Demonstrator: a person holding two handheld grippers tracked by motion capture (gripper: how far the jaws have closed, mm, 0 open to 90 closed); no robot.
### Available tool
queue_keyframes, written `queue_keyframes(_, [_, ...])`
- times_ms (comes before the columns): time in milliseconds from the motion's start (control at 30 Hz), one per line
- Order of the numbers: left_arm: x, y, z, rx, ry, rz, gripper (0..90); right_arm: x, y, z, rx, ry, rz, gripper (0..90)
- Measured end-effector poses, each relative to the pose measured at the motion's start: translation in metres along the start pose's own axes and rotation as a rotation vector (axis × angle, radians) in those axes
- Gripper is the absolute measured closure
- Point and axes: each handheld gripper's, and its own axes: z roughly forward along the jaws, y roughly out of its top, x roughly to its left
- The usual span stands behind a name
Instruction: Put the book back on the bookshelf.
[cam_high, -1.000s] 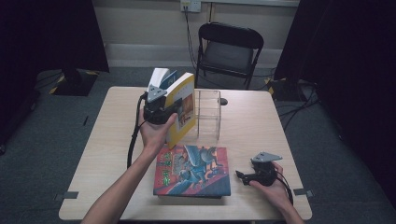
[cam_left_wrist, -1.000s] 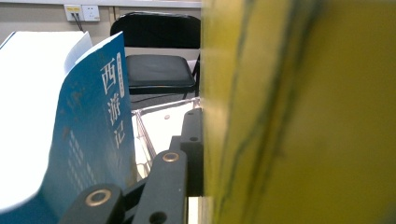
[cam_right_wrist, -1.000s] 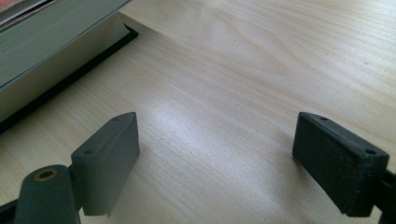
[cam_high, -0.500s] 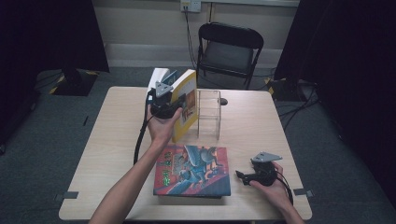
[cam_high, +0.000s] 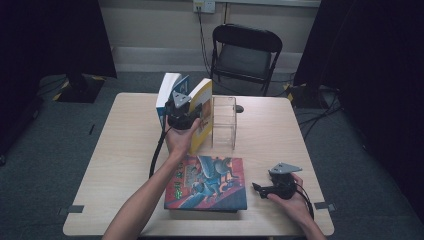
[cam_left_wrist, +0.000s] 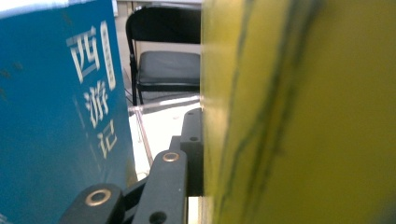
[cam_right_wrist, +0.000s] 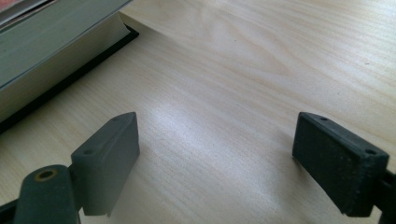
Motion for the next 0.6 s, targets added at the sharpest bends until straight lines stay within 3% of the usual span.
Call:
queue_keyframes(267, [-0.002,-0.012,0.007,0.005,0.001,0.018,75.6,0.000,0.000,0.000,0.000,0.002,-0.001,14.6])
queue_keyframes(400, [-0.002,-0.018,0.010,0.010,-0.006,-0.004,75.5,0.000,0.000,0.000,0.000,0.003,-0.001,14.6])
queue_keyframes(600, [0.001,-0.023,0.007,0.008,-0.024,0.007,75.2,0.000,0.000,0.000,0.000,0.006,-0.003,14.6])
